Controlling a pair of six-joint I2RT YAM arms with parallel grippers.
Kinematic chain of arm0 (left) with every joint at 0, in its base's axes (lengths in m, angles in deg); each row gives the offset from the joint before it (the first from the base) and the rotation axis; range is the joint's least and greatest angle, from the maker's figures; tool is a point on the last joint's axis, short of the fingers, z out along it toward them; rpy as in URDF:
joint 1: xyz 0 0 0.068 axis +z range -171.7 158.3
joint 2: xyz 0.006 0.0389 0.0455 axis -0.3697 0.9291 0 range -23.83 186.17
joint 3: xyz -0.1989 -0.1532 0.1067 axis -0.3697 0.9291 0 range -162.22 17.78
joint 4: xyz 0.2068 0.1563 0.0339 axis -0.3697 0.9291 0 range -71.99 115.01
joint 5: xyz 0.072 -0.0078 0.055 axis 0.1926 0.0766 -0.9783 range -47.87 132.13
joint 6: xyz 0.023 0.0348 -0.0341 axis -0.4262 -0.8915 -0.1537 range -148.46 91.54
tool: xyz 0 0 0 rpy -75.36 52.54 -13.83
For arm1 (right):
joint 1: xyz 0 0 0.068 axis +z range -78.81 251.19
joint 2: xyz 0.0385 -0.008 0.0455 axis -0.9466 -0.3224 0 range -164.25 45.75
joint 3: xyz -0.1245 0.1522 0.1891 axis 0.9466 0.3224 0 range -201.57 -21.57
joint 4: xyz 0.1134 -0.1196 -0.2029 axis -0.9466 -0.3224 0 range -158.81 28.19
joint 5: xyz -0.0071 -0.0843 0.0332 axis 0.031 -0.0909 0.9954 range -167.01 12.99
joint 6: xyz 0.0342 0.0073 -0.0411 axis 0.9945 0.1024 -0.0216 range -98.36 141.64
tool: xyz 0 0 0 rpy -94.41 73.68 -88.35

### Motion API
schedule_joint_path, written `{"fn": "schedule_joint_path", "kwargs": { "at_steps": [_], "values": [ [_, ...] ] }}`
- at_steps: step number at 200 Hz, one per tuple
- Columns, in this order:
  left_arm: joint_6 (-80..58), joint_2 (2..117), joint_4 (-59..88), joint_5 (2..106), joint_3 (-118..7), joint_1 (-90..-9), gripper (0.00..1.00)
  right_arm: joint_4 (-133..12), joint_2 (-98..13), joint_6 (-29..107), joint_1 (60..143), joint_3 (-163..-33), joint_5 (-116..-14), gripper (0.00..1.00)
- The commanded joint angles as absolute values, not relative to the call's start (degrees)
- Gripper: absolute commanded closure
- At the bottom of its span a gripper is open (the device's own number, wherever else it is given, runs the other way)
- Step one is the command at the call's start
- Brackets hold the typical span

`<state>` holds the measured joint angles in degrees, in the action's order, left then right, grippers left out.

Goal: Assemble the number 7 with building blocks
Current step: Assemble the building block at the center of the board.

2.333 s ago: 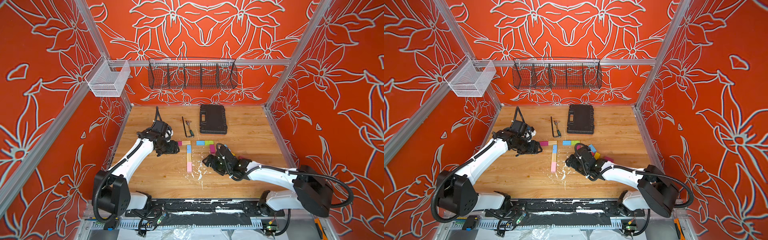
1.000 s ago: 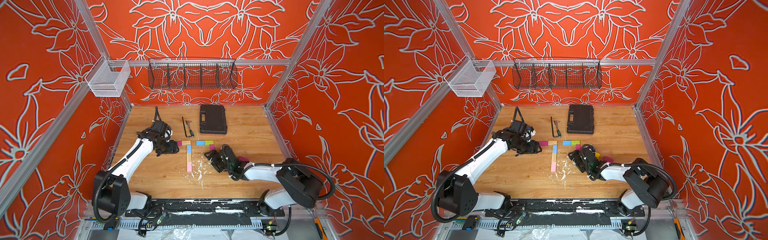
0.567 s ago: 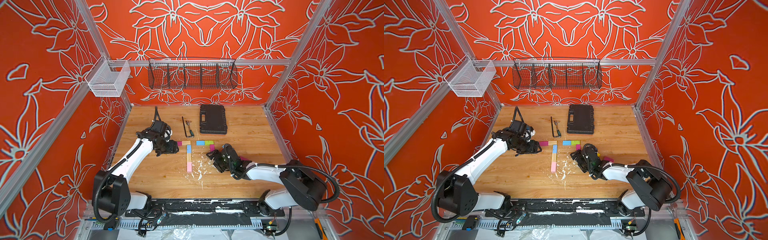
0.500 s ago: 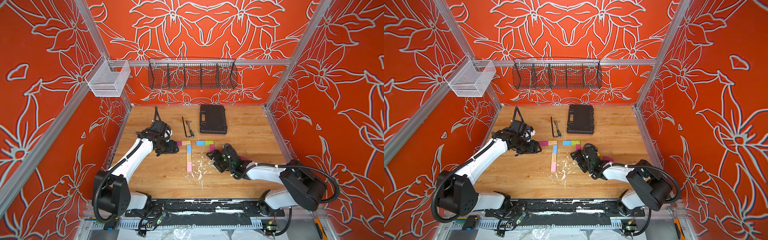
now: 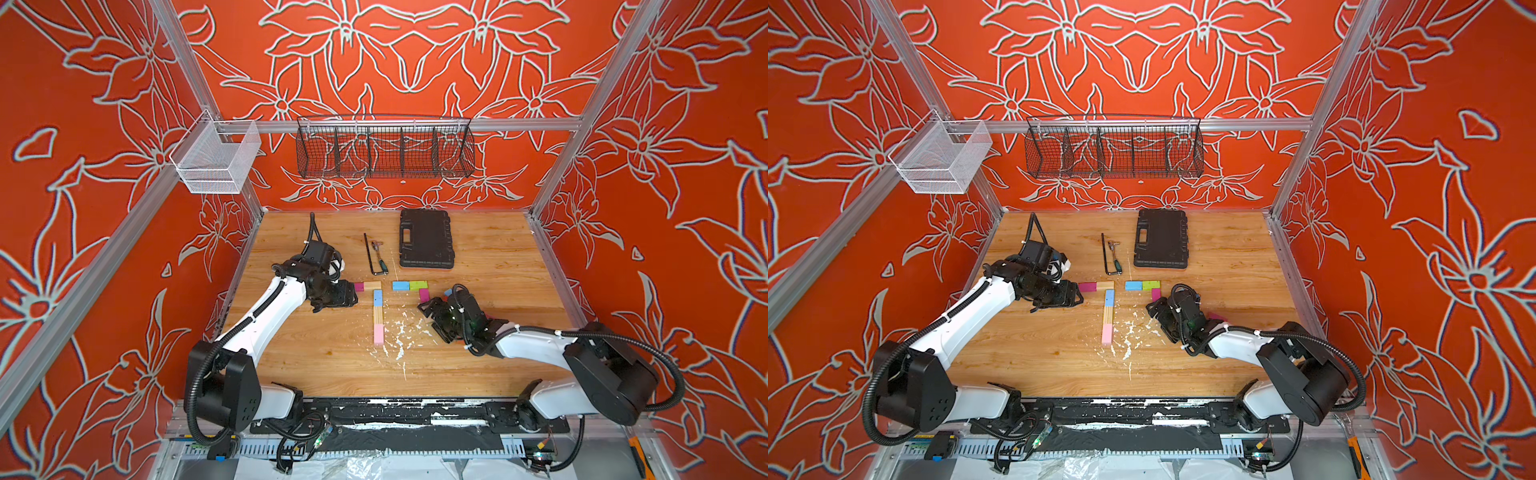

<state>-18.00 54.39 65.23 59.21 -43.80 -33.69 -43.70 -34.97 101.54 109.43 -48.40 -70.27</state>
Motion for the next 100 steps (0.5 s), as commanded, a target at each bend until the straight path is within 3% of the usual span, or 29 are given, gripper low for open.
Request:
{"fn": "schedule_joint_path", "kwargs": {
  "at_steps": [1, 33, 55, 100],
  "values": [
    [-18.4, 55.2, 65.7, 59.7, -43.9, -33.4, 0.28, -49.9, -35.0, 101.5, 109.8, -46.9, -70.2, 0.13],
    [-18.4, 55.4, 65.6, 60.2, -43.9, -33.4, 0.28, -61.1, -32.2, 96.9, 113.2, -51.8, -72.9, 0.13],
    [-18.4, 55.4, 65.6, 60.3, -43.9, -33.4, 0.28, -72.6, -31.8, 86.0, 113.1, -59.0, -75.3, 0.13],
    [-18.4, 55.1, 65.6, 60.9, -43.9, -33.4, 0.28, -98.9, -48.1, 61.9, 111.1, -81.9, -71.8, 0.16]
  ]
}}
